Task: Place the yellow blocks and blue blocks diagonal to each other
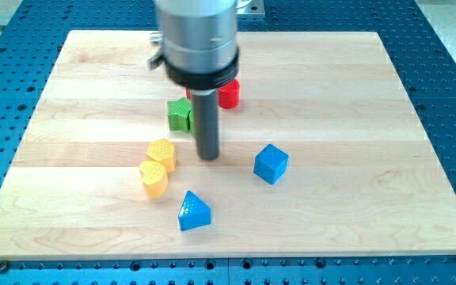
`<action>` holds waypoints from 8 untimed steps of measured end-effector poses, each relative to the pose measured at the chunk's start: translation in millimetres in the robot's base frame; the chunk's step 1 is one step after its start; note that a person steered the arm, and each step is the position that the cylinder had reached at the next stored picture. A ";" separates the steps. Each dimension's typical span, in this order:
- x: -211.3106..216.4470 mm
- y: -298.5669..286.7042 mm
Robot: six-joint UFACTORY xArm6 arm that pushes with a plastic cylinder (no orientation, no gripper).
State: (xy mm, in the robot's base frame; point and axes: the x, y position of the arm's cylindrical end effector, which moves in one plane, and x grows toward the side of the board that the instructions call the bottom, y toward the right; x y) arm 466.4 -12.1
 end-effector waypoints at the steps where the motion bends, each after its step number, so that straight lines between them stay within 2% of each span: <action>1: -23.7 68.6; 2: 2.2 122.9; 3: 48.5 105.0; 4: 73.7 53.7; 5: 34.0 86.8; 6: 18.8 66.1; 7: 55.1 11.8; 8: 60.8 4.4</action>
